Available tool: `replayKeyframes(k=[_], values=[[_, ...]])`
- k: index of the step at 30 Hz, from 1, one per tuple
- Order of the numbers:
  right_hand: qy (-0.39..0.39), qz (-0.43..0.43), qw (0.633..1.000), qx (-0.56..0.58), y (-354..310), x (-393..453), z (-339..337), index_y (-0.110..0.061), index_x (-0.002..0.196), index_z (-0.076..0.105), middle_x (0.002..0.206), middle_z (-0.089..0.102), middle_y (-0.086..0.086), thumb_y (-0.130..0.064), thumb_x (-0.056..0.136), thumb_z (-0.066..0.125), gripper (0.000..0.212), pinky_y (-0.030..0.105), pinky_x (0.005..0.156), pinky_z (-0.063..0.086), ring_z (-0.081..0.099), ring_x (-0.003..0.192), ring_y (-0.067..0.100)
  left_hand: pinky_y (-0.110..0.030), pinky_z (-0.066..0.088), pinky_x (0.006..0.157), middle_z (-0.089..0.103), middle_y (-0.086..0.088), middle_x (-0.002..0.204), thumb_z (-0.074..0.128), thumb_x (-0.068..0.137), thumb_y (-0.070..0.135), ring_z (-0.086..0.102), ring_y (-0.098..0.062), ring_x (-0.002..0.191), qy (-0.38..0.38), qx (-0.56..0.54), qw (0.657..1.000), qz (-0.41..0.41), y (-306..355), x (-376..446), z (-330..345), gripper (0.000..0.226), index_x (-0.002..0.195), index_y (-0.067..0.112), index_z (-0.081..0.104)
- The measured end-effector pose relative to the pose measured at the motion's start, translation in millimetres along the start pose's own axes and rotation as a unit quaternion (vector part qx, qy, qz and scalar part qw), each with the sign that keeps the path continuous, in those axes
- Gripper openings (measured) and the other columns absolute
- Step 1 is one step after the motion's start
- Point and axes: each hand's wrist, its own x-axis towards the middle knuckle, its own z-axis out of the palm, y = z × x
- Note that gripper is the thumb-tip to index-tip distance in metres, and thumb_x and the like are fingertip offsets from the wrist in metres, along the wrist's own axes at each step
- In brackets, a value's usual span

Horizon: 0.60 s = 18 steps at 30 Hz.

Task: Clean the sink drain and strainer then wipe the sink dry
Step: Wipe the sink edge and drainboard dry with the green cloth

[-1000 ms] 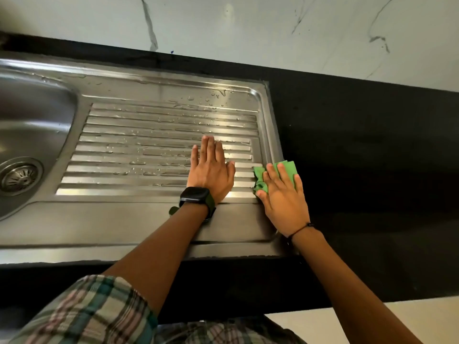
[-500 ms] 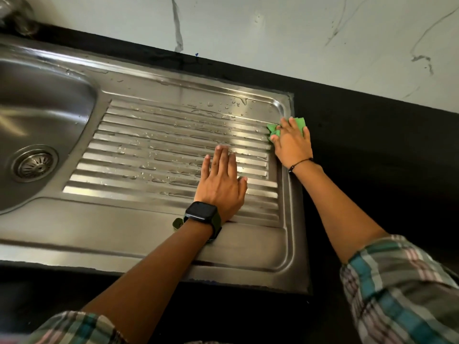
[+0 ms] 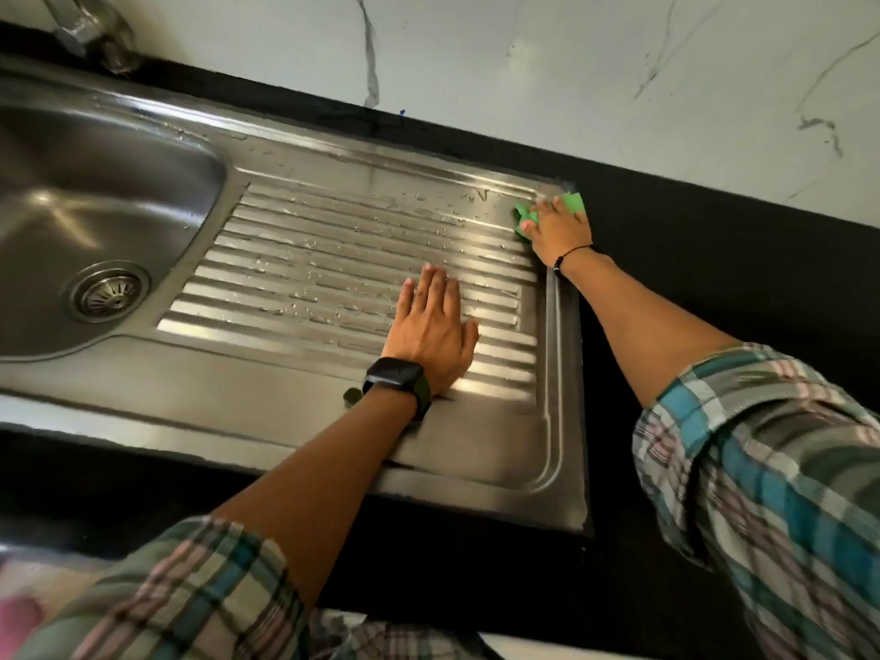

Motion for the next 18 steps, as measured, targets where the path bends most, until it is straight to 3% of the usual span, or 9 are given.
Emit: replayKeyframes(k=[3,5,13,18], values=[[0.003,-0.013,0.999,0.044,-11,-46,13,-0.006,0.134,0.038,0.142,0.04,0.015,-0.029,0.099,0.031,0.043,0.038,0.11,0.02,0.038,0.13,0.028,-0.038,-0.007,0.115,0.009,-0.016,0.156,0.024,0.094,0.036,0.0,-0.026,0.145,0.002,-0.018,1.0,-0.004,1,-1,-2,0.061,0.144,0.003,0.013],[0.021,-0.018,0.998,0.059,-21,-82,22,-0.006,0.134,0.038,0.139,0.043,0.014,-0.029,0.098,0.032,0.043,0.039,0.11,0.019,0.039,0.129,0.027,-0.038,-0.006,0.116,0.01,-0.017,0.155,0.025,0.094,0.033,0.001,-0.027,0.145,0.003,-0.025,1.0,-0.001,2,-2,-3,0.06,0.144,0.003,0.013],[0.0,-0.05,0.998,0.024,-48,-211,50,-0.015,0.146,0.018,0.157,0.016,0.001,-0.036,0.098,0.028,0.054,0.036,0.117,0.003,0.008,0.145,0.015,-0.035,-0.008,0.117,0.013,-0.016,0.155,0.036,0.088,0.012,0.001,-0.025,0.145,0.044,-0.078,0.996,0.003,-10,-13,-9,0.057,0.142,0.003,0.021],[-0.056,-0.093,0.993,-0.04,-41,-217,48,-0.016,0.148,0.001,0.158,-0.004,0.001,-0.042,0.097,0.025,0.062,0.038,0.117,-0.005,-0.007,0.145,0.016,-0.033,-0.007,0.116,0.02,-0.016,0.153,0.035,0.087,0.006,0.005,-0.026,0.145,0.069,-0.123,0.99,-0.008,-12,-13,-9,0.053,0.139,0.003,0.028]])
